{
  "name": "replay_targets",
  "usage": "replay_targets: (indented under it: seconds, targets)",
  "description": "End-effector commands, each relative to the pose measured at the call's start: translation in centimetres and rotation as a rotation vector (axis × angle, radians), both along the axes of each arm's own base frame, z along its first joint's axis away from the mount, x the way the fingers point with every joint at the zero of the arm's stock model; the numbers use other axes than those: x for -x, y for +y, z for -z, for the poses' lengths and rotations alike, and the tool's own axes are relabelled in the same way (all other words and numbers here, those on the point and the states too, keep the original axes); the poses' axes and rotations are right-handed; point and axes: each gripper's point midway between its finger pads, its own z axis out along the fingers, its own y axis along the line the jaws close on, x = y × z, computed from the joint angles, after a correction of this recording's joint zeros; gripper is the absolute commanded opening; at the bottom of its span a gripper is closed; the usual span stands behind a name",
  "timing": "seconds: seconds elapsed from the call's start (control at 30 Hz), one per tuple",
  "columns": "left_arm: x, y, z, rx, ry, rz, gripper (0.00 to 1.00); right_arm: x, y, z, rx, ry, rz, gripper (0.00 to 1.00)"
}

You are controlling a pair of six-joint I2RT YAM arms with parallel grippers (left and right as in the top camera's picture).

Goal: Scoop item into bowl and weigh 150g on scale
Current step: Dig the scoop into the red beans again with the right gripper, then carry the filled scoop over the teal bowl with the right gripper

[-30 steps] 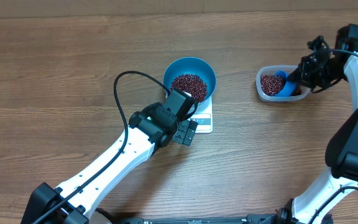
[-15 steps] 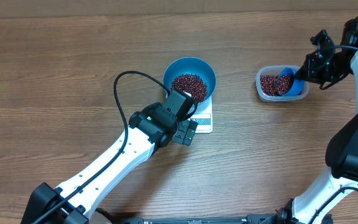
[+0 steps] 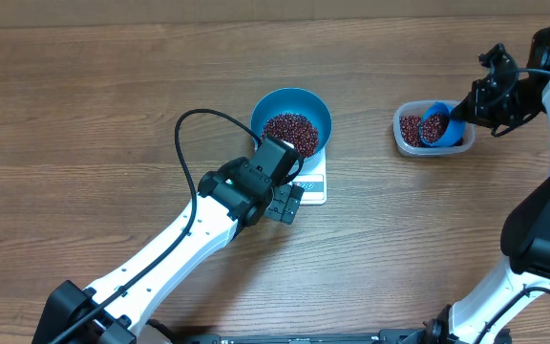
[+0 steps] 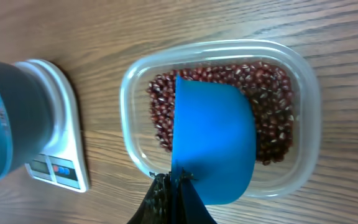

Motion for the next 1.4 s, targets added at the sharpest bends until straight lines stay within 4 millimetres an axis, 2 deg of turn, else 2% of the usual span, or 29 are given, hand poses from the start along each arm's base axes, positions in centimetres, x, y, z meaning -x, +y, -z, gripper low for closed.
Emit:
replay_targets:
  seconds: [0.0,0.3,0.63,0.8,0.93,1.13,1.23,1.37]
  targets:
    - [0.0,0.3,0.4,-0.018,0.005,0.006,0.99,-0.7,-0.4,-2.6,-0.063,-0.075,0.034,0.04]
    - [0.0,0.3,0.4,-0.018,0.005,0.006,1.0,-0.6,-1.5,-3.7,-0.165,-0.118,0.077,0.04]
    - [0.0,0.3,0.4,-0.018,0.005,0.006,1.0,-1.3,1.1,-6.7,-0.358,-0.239,-0.007,0.04]
    - [0.0,0.3,0.4,-0.018,0.005,0.006,0.99,-2.1,4.8,-9.7,-0.473,-0.312,-0.1,0.04]
    - [0.0,0.3,0.4,-0.018,0.005,0.006,1.0,-2.9,7.9,-11.0,-0.459,-0.361,-0.194,0.04]
    - [0.0,0.3,0.4,-0.018,0.005,0.006,1.0,-3.9,14.0,-13.7,-0.404,-0.456,-0.37,0.04]
    - [0.0,0.3,0.4,-0.018,0.005,0.006,1.0,-4.3,16.3,-13.9,-0.302,-0.473,-0.425,0.04]
    - [0.0,0.3,0.4,-0.018,0.005,0.006,1.0,-4.3,19.1,-13.1,-0.17,-0.465,-0.481,0.04]
